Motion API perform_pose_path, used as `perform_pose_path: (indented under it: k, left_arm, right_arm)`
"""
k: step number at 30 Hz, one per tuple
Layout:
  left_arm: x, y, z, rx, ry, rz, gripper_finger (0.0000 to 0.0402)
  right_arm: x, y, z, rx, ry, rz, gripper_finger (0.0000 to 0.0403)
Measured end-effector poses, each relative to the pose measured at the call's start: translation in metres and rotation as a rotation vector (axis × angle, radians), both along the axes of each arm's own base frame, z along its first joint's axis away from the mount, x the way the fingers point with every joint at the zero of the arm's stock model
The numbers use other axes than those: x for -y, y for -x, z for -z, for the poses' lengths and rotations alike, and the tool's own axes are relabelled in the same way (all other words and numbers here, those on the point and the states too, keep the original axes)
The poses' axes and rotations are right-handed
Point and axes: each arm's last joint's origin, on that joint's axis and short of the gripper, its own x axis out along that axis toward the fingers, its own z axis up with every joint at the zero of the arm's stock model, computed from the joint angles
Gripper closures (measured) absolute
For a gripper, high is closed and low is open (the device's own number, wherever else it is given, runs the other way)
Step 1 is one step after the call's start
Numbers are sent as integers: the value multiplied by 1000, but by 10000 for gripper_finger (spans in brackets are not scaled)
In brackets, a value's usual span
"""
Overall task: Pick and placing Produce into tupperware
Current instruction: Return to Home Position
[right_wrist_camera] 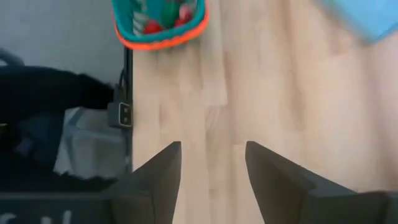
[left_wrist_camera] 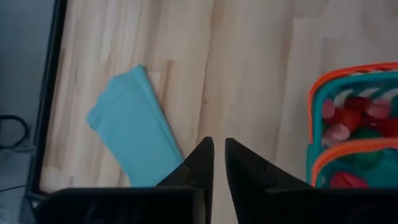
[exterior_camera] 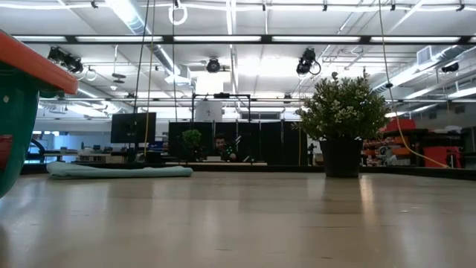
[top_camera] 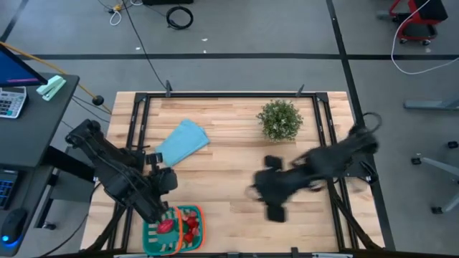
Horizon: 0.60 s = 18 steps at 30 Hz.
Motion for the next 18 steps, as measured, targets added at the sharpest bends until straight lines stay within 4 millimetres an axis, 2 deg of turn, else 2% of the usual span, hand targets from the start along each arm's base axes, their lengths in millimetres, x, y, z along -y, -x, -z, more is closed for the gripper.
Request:
perform_pose_path:
  k: [5,7,9,11,14,16,18]
  left_arm:
    - [-23,22,-25,75,51,35,370]
    - [-40,36,-41,148,99,1,375]
    - [-59,55,-56,244,150,-40,380]
    - [-81,77,-70,351,193,-77,384]
    - [-110,109,-79,486,243,-121,388]
    - [-123,124,-70,543,300,-150,388]
    - [-125,128,-53,609,373,-157,385]
  right_arm:
    - [5,81,-61,236,40,8,215]
    - [7,110,-76,317,18,10,215]
    - [5,134,-79,368,33,-2,215]
    - [2,152,-73,398,54,-5,215]
    - [-6,171,-46,445,95,22,215]
    - [-10,179,-19,478,103,36,214]
    - [-14,183,13,508,65,36,214]
